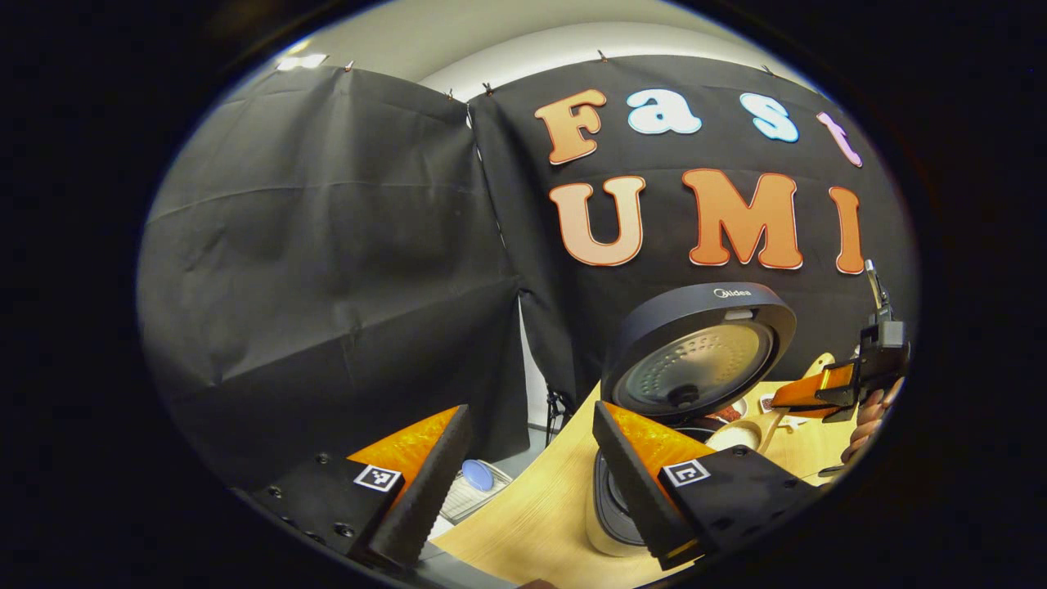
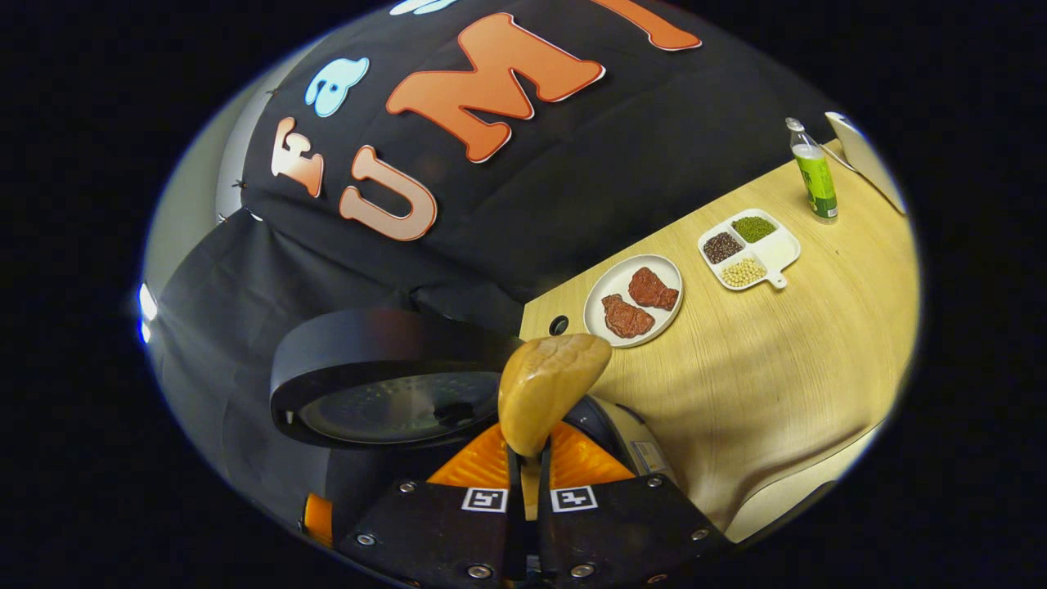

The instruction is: Close the left gripper, press the button to open the rice cooker; take a wooden spoon from the chopstick holder with the right hand, scoop a spoonful of rice and pour it into the rice cooker, then put the wooden spoon back into the chopstick holder.

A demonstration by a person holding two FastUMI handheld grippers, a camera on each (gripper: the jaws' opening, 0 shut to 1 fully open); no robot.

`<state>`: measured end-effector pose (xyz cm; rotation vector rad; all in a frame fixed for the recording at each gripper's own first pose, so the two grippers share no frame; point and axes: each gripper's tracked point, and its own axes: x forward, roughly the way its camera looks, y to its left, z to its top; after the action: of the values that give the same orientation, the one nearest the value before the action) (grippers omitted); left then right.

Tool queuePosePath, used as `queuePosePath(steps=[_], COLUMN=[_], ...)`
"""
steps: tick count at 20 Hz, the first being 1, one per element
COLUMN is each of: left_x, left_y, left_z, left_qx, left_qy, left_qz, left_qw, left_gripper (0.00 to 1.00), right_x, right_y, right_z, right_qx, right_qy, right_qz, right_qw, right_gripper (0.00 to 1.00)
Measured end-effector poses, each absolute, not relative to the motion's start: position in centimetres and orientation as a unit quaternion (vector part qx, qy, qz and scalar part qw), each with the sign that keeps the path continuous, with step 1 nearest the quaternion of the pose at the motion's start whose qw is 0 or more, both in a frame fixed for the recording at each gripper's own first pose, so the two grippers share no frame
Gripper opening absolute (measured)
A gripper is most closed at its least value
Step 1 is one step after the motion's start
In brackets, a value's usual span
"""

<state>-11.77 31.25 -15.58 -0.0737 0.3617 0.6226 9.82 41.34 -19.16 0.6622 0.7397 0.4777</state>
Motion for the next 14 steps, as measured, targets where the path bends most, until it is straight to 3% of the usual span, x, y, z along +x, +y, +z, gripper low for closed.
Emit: queuePosePath(steps=[1,2,4,14], left_x=[-11.9,-12.0,-12.1,-12.9], left_y=[31.3,31.3,31.4,31.2], left_z=[-15.6,-15.7,-15.9,-16.3], left_qx=[-0.037,-0.038,-0.038,-0.043], left_qy=[0.179,0.18,0.183,0.189], left_qz=[0.304,0.305,0.306,0.309], left_qw=[0.935,0.934,0.933,0.931], left_gripper=[1.0,0.93,1.0,1.0], right_x=[9.9,10.0,10.1,9.2], right_y=[41.4,41.5,41.6,42.7], right_z=[-19.2,-19.2,-19.3,-18.2], right_qx=[0.307,0.297,0.283,0.196], right_qy=[0.348,0.345,0.339,0.286], right_qz=[0.226,0.227,0.228,0.244], right_qw=[0.857,0.861,0.868,0.906], right_gripper=[0.05,0.05,0.05,0.05])
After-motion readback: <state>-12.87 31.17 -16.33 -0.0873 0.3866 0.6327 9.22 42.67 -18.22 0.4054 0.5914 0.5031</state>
